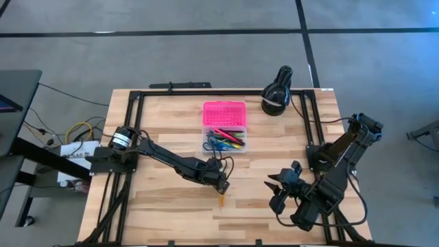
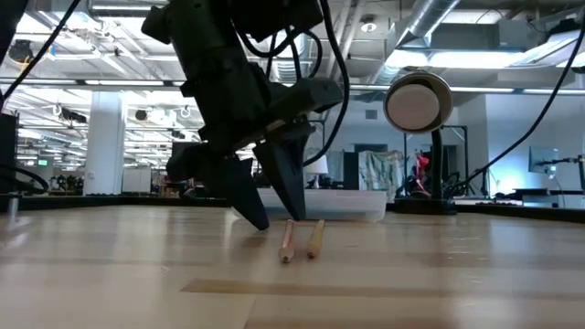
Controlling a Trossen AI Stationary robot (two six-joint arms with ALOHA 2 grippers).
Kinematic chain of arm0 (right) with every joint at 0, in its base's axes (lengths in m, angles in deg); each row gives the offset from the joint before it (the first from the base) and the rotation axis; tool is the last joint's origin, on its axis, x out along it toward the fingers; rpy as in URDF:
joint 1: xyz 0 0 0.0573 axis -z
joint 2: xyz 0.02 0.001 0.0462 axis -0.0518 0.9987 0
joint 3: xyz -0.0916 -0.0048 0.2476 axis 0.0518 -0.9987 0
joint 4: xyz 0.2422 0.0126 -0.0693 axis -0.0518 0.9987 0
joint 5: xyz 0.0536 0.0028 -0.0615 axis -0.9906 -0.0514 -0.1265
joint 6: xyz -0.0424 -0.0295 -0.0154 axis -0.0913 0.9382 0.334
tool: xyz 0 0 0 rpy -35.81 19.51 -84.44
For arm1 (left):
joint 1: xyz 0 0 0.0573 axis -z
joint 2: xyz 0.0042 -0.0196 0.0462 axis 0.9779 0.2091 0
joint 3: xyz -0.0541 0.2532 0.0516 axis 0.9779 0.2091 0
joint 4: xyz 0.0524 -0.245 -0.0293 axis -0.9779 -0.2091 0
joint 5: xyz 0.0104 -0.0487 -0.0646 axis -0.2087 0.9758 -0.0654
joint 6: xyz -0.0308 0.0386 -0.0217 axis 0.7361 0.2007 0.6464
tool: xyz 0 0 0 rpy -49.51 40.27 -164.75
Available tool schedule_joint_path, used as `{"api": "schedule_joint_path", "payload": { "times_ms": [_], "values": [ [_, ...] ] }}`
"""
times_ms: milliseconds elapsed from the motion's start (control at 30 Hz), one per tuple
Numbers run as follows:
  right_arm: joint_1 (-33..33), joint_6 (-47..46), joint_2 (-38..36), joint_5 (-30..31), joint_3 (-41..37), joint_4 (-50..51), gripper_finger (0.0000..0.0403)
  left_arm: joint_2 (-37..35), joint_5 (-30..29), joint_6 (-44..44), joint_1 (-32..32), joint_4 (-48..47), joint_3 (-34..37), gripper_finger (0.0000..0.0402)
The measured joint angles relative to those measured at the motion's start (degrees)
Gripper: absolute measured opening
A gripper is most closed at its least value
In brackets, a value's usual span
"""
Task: Pick & place school supplies into a supply box
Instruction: Put the orange pencil into the pink supply box
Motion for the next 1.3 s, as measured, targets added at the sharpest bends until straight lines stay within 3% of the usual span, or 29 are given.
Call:
{"api": "schedule_joint_path", "payload": {
  "times_ms": [233,733,1300],
  "values": [
    [-0.51,-1.41,0.00,0.07,-0.87,-0.70,0.0117,0.00,0.58,1.23,-0.13,-0.86,0.00,0.0208],
    [0.04,-0.48,0.00,1.76,-0.88,0.65,0.0117,0.02,2.39,13.68,0.23,0.92,0.09,0.0208],
    [-0.01,-0.50,0.00,1.74,-0.88,0.37,0.0117,0.00,8.96,17.07,-0.02,-3.94,-0.07,0.0208]
  ]
}}
